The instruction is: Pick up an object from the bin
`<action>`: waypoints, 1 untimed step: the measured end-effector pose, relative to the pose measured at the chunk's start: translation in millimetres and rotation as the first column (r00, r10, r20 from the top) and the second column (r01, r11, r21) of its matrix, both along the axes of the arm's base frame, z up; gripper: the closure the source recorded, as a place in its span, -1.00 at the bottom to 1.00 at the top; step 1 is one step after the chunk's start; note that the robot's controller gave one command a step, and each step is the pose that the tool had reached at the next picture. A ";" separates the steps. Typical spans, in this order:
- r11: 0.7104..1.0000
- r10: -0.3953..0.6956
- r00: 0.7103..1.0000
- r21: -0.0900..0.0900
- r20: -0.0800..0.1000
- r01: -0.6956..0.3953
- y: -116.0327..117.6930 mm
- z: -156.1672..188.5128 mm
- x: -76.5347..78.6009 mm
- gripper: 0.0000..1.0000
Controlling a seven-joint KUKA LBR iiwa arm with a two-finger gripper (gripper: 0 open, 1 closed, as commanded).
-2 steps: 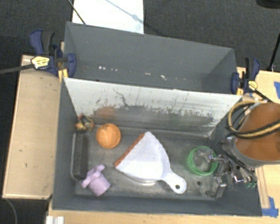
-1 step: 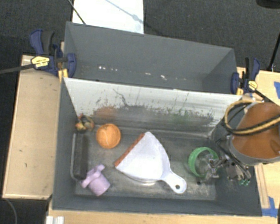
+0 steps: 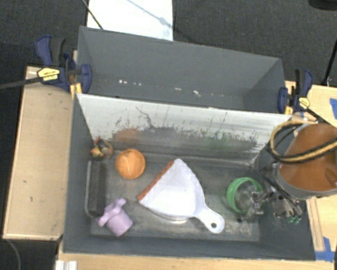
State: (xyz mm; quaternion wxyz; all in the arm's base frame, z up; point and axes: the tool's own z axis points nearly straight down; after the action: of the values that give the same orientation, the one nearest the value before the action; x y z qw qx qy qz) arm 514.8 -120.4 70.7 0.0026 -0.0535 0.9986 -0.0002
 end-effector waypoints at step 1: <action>1.000 0.001 1.000 0.002 -0.009 -0.001 6.8 59.1 -13.8 1.00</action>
Offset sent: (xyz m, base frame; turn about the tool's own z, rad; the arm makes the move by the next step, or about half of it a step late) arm -0.0193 0.0135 0.0182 -0.0279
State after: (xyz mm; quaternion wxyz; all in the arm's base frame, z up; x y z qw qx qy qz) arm 501.0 -113.6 129.8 -0.0019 -0.0541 0.9985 0.0009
